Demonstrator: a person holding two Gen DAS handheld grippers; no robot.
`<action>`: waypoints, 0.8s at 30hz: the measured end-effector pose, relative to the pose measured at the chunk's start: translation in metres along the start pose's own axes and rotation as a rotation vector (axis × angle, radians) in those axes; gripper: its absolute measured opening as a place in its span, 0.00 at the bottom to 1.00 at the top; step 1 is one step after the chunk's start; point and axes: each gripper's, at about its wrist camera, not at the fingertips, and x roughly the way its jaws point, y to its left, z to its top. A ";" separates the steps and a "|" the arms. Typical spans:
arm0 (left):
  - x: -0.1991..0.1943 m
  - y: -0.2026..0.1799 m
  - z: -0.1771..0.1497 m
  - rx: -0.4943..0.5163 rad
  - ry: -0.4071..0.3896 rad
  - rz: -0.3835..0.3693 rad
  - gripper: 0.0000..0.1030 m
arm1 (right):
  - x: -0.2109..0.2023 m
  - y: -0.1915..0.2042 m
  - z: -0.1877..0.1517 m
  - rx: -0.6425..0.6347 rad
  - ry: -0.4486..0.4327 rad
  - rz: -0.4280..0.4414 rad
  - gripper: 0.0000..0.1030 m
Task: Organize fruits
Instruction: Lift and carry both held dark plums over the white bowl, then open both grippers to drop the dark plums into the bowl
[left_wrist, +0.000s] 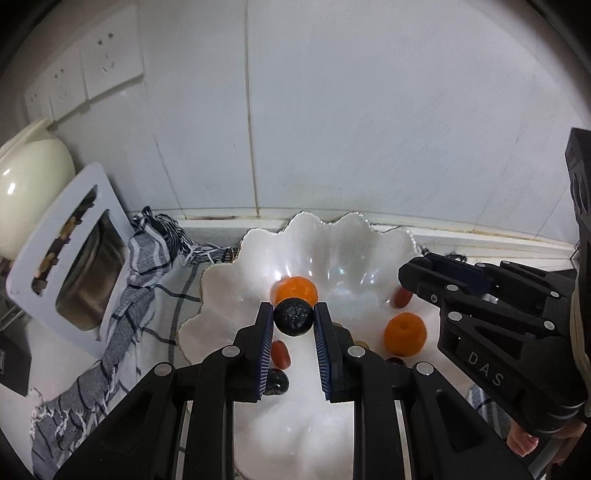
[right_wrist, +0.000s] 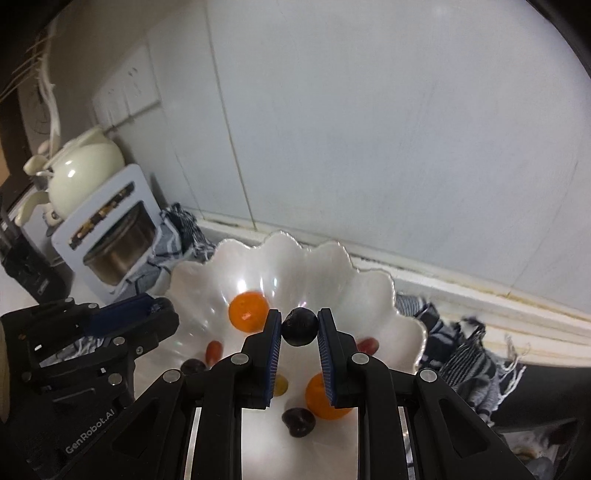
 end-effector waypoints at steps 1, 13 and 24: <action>0.003 0.000 0.000 0.003 0.007 0.004 0.22 | 0.005 -0.001 0.001 0.001 0.016 0.001 0.21; 0.040 0.004 -0.008 -0.004 0.117 0.045 0.23 | 0.047 -0.006 0.004 0.003 0.136 -0.018 0.21; 0.027 0.014 -0.014 -0.002 0.086 0.139 0.55 | 0.052 -0.007 -0.003 0.027 0.170 -0.051 0.42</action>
